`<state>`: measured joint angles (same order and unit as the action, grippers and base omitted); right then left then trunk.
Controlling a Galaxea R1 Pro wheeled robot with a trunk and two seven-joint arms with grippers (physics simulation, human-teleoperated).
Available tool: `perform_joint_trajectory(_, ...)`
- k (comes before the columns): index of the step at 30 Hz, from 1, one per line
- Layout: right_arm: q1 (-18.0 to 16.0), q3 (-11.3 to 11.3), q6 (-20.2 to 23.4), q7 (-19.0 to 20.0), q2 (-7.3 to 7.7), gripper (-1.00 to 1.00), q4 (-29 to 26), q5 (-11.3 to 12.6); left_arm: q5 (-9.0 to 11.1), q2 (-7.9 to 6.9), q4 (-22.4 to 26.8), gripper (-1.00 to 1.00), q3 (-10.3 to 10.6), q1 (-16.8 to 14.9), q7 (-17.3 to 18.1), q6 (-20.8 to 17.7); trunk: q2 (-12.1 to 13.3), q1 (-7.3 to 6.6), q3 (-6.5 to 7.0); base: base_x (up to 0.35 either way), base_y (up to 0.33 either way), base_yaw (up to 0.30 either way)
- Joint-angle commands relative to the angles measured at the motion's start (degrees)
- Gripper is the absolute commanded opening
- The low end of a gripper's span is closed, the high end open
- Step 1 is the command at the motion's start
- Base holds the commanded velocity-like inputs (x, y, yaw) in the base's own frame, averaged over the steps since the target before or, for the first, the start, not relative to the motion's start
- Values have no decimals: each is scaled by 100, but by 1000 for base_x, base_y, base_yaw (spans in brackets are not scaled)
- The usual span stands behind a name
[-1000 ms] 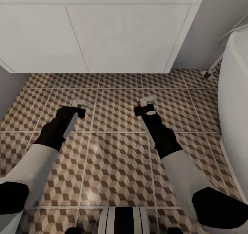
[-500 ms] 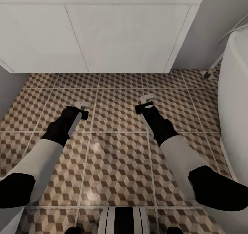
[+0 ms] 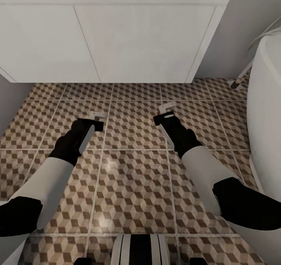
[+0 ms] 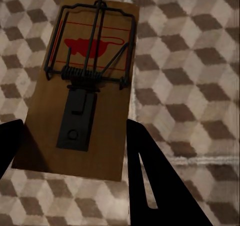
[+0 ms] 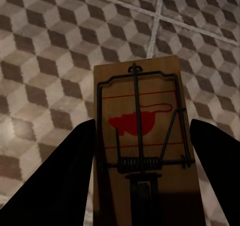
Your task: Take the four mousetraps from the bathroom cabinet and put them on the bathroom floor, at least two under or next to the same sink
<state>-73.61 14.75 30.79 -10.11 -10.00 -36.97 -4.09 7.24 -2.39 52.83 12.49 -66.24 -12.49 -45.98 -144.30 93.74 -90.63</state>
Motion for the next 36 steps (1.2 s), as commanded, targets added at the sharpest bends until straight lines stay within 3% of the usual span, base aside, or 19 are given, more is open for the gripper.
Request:
perform_joint_trajectory(1,-3,16,-6,-2,0,-100,-4,-36,40,-9,96,-100,29,-3,32,-25,-1,-1,-4,0,0,0)
perform_joint_trajectory(8,-4,19,-367,13,0,-100,-3,-31,26,-48,466,-100,53,-3,439,-40,-1,-1,-4,0,0,0)
perform_joint_trajectory(24,-4,28,-433,13,0,-100,-86,-38,6,-60,596,-100,60,-3,475,-51,-1,-1,-4,0,0,0)
perform_joint_trajectory(36,-4,28,-434,-8,0,-100,-178,-40,5,-60,755,-100,60,-3,476,-67,-17,30,-278,0,0,0)
